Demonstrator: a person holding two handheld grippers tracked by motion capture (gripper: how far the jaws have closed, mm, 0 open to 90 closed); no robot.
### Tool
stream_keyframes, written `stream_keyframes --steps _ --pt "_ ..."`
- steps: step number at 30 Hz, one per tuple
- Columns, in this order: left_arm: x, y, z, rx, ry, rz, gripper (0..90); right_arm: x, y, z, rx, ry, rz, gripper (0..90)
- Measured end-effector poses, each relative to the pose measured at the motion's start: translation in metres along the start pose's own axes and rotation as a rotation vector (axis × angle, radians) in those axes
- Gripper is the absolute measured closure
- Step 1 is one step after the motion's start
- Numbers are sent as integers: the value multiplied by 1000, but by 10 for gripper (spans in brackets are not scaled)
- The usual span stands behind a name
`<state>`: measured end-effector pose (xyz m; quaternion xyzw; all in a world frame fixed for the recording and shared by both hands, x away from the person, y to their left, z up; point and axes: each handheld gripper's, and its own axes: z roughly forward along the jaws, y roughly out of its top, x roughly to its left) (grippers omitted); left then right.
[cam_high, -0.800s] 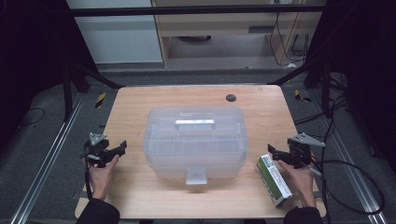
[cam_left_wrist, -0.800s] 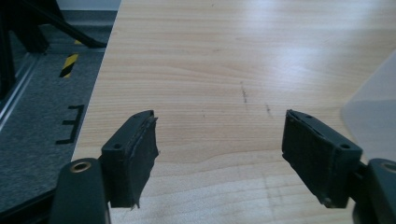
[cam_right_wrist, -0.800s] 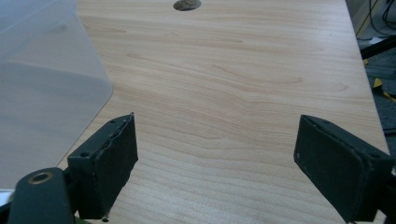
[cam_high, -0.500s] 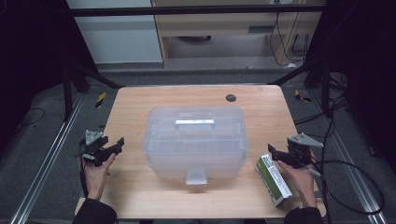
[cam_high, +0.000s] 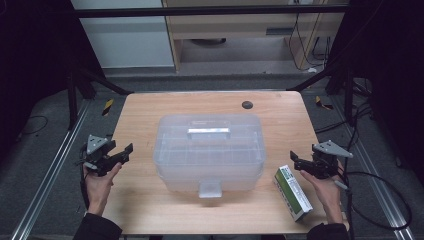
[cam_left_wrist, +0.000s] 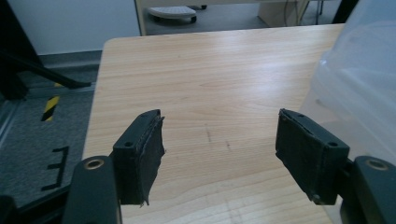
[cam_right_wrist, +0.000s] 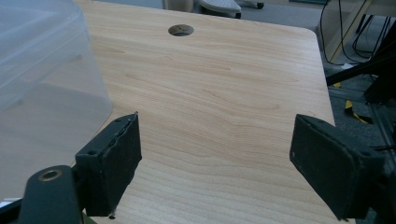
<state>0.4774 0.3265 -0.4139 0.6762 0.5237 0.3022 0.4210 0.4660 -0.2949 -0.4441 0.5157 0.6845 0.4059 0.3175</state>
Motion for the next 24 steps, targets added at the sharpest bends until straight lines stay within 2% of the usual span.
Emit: stream_keyframes --steps 2,7,10,12,18,24 --pt "-1 1 0 0 -6 -3 309 0 0 0 2 2 1 168" --pt "-10 8 -4 4 -67 -3 300 1 2 -1 4 9 -1 167" --pt "-13 11 -7 -5 -71 5 301 1 4 -3 1 16 6 166" --pt "-15 18 -13 -24 -72 26 300 1 4 -3 2 11 -6 164" --pt "-17 28 -21 -50 -88 32 301 1 5 -5 3 15 1 161" --pt "-16 35 -24 -52 -102 45 297 0 4 -5 2 18 4 161"
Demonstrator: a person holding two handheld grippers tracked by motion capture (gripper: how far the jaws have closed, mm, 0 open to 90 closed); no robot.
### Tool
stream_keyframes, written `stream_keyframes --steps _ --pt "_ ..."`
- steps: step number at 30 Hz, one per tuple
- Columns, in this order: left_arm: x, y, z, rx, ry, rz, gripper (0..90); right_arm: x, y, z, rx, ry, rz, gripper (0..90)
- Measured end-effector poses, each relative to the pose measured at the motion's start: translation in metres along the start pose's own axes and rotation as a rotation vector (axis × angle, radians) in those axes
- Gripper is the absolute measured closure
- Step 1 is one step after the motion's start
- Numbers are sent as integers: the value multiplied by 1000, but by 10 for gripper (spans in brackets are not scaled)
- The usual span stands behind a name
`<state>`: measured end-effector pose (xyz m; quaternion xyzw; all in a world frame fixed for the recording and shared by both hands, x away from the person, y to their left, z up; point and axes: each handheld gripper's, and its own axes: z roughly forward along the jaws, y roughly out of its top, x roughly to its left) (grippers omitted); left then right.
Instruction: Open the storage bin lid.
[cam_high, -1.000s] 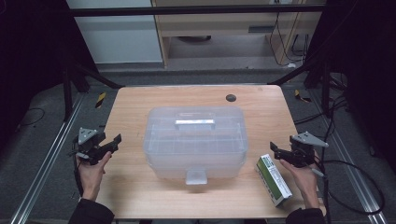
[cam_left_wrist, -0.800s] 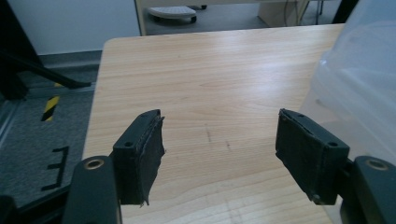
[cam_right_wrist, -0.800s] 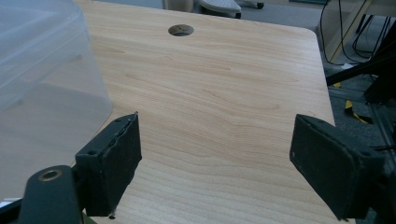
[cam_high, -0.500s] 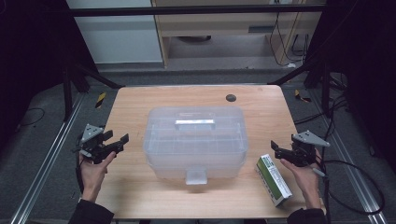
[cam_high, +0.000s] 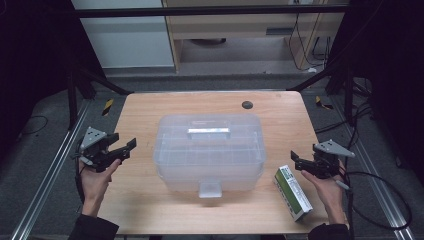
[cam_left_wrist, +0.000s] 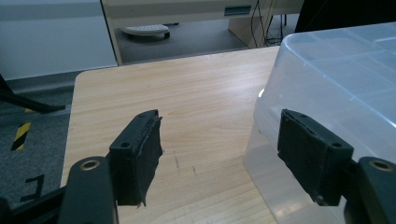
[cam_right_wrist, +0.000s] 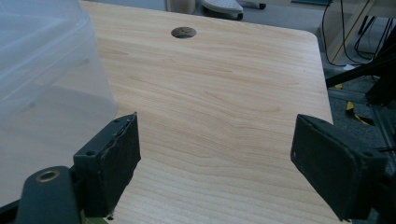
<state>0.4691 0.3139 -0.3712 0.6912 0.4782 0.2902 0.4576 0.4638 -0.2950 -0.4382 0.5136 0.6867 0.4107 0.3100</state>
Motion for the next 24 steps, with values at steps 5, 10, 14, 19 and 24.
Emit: stream_keyframes --steps 5,10,14,19,24 --pt "-2 7 -2 -20 -17 12 294 1 0 0 7 1 -12 160" --pt "-5 14 -1 -9 -34 39 299 2 0 0 6 6 -13 160" --pt "-8 26 -1 -4 -58 87 304 1 0 1 5 8 -18 162" --pt "-12 36 -5 -20 -70 123 306 1 -1 2 22 18 -18 159" --pt "-14 47 -8 -4 -107 162 306 2 -1 3 27 19 -26 155"
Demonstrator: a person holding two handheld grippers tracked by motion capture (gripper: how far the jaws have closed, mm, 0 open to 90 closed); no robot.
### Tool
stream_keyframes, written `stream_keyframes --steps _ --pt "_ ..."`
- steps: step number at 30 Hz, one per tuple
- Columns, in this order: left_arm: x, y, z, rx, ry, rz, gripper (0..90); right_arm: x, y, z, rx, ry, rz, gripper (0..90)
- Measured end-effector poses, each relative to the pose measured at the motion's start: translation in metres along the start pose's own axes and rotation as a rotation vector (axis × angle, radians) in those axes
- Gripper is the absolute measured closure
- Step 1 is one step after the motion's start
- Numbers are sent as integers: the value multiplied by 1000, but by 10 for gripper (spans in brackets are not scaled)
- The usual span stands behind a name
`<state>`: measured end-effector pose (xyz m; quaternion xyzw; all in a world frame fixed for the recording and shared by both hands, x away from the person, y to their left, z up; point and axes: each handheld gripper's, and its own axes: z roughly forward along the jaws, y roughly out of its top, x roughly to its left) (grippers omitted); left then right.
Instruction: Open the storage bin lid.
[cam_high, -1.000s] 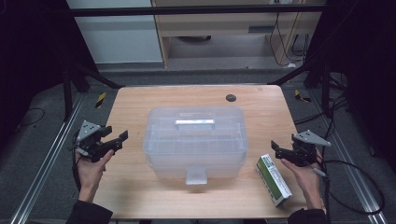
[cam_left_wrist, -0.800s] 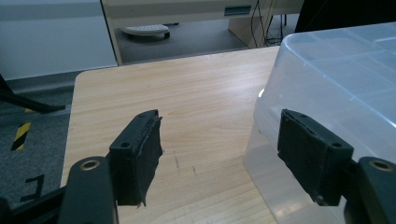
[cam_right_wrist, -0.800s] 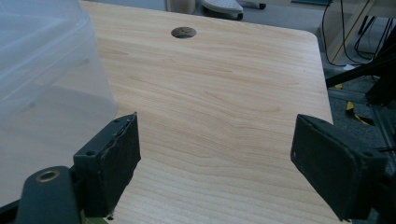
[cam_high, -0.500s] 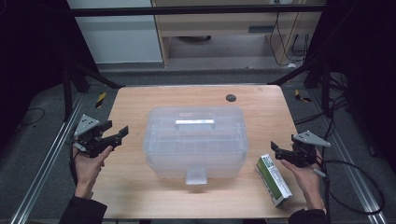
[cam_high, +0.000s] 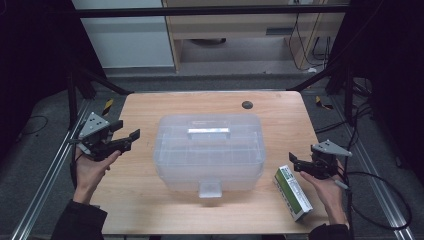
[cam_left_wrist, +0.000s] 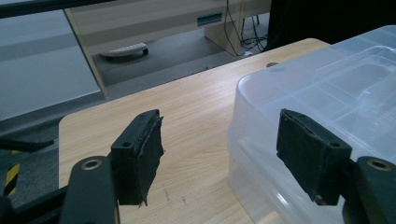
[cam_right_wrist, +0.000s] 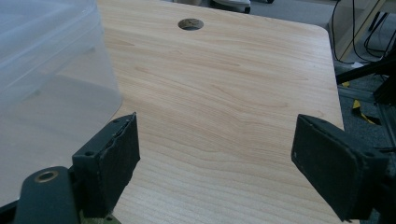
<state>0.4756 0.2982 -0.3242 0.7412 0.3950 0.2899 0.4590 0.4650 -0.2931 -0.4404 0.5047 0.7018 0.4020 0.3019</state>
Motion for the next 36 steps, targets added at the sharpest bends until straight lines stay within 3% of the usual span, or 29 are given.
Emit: stream_keyframes --steps 6,7,10,13,17,21,24,36 --pt "-2 17 0 18 -39 65 301 0 -1 1 4 2 -3 155" --pt "-3 19 -1 32 -24 67 301 0 -1 1 4 2 -7 155" --pt "-6 27 0 39 -24 115 302 1 -1 1 6 3 -11 153" --pt "-10 32 1 58 -31 129 301 0 -1 2 8 0 -15 153" --pt "-20 44 6 82 -29 192 298 0 -1 2 10 4 -19 153" --pt "-26 49 9 92 -31 216 296 1 -1 2 10 8 -21 153" --pt "-34 54 13 107 -32 256 295 1 -2 3 10 9 -28 153" --pt "-53 64 24 142 -45 332 294 0 -2 5 20 14 -27 151"
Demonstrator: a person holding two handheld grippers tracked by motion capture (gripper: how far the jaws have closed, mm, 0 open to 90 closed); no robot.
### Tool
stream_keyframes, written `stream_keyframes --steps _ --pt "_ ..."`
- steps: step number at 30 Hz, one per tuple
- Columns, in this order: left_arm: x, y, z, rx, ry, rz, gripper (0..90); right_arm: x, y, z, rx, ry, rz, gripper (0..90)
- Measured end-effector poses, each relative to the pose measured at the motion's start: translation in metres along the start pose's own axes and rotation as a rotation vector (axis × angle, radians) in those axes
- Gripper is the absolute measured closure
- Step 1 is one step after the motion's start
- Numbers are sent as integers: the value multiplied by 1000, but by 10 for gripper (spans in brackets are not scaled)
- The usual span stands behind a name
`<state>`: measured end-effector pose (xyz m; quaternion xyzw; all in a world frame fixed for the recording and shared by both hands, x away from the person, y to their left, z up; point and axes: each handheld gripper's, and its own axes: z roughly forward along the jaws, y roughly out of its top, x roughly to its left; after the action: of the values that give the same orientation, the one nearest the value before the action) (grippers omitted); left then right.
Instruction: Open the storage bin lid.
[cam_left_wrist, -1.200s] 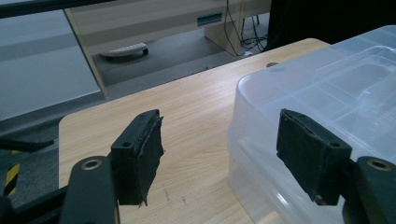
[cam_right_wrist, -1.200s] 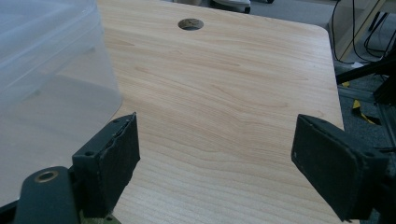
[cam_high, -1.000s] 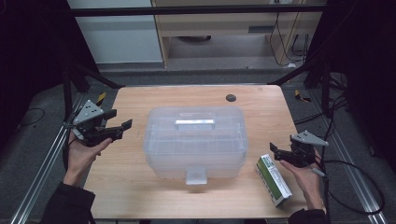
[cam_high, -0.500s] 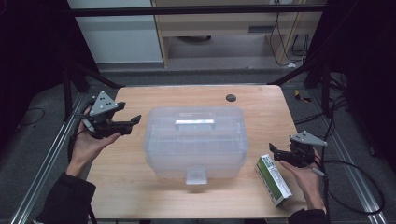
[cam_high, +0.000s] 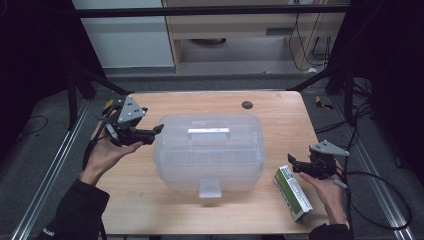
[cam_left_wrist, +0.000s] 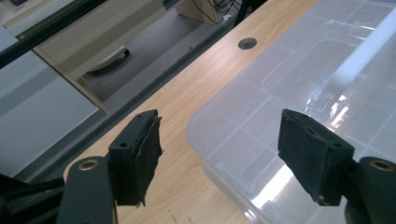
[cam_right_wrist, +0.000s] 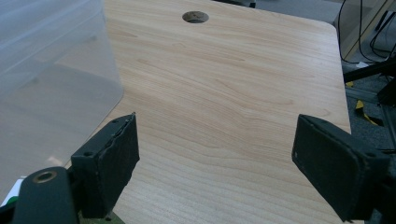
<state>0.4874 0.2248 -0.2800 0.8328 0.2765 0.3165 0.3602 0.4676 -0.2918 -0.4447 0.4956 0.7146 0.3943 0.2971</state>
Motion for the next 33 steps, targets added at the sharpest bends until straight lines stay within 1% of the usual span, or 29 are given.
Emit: stream_keyframes --steps 2,4,5,6,11,12,14,16,17,18,19,20,21,25,26,29,30,33 --pt "-5 5 3 9 -7 26 294 0 0 0 2 3 0 151" --pt "-8 9 5 15 -13 42 294 0 0 0 2 4 1 151" --pt "-8 9 5 15 -13 42 294 0 0 0 2 4 1 151" --pt "-11 12 8 21 -18 57 295 -1 0 0 3 2 2 151" --pt "-19 18 13 29 -34 87 294 -1 -1 0 7 3 8 152" --pt "-20 19 15 27 -41 100 294 -1 -1 1 8 3 7 152" --pt "-23 21 17 35 -42 118 294 -1 -1 1 12 5 10 152" --pt "-24 22 18 39 -47 123 292 -1 -1 1 12 4 4 152" --pt "-26 23 18 65 -40 109 291 -1 -1 1 13 6 5 152" --pt "-26 23 18 65 -40 109 291 -1 -1 1 16 5 5 153" --pt "-27 25 21 55 -54 132 291 -1 -1 1 18 5 6 153" --pt "-27 25 21 55 -54 132 291 -1 -1 1 19 5 5 153" --pt "-29 26 22 57 -58 146 291 -1 -1 1 19 5 5 153" --pt "-33 28 24 61 -68 158 292 -2 -1 1 19 4 9 153" --pt "-36 30 25 70 -73 175 292 -2 -1 1 21 3 9 153" --pt "-39 32 28 76 -87 192 293 -3 -2 1 21 3 10 154" --pt "-39 32 28 76 -87 192 294 -3 -2 1 21 4 10 154" --pt "-43 33 31 87 -96 216 295 -2 -2 1 25 5 7 155"
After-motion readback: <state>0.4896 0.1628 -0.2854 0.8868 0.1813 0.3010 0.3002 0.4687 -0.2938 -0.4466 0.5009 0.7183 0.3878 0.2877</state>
